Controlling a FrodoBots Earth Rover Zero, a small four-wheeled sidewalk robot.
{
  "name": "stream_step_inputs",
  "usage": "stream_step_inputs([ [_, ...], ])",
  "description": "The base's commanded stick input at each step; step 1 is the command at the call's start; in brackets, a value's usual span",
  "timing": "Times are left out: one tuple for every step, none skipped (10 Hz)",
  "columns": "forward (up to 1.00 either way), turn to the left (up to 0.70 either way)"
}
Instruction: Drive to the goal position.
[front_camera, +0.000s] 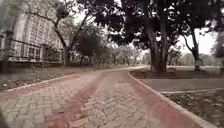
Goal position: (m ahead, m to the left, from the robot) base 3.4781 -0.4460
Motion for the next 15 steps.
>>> stream_step_inputs([
  [0.7,-0.02],
  [0.7,-0.01],
  [0.7,0.0],
  [0.7,0.0],
  [0.7,0.0],
  [0.7,0.0],
  [0.7,0.0],
  [0.7,0.0],
  [0.7,0.0],
  [0.7,0.0],
  [0.7,0.0],
  [0.7,0.0],
  [0.7,0.0],
  [0.7,0.0],
  [0.7,0.0],
])
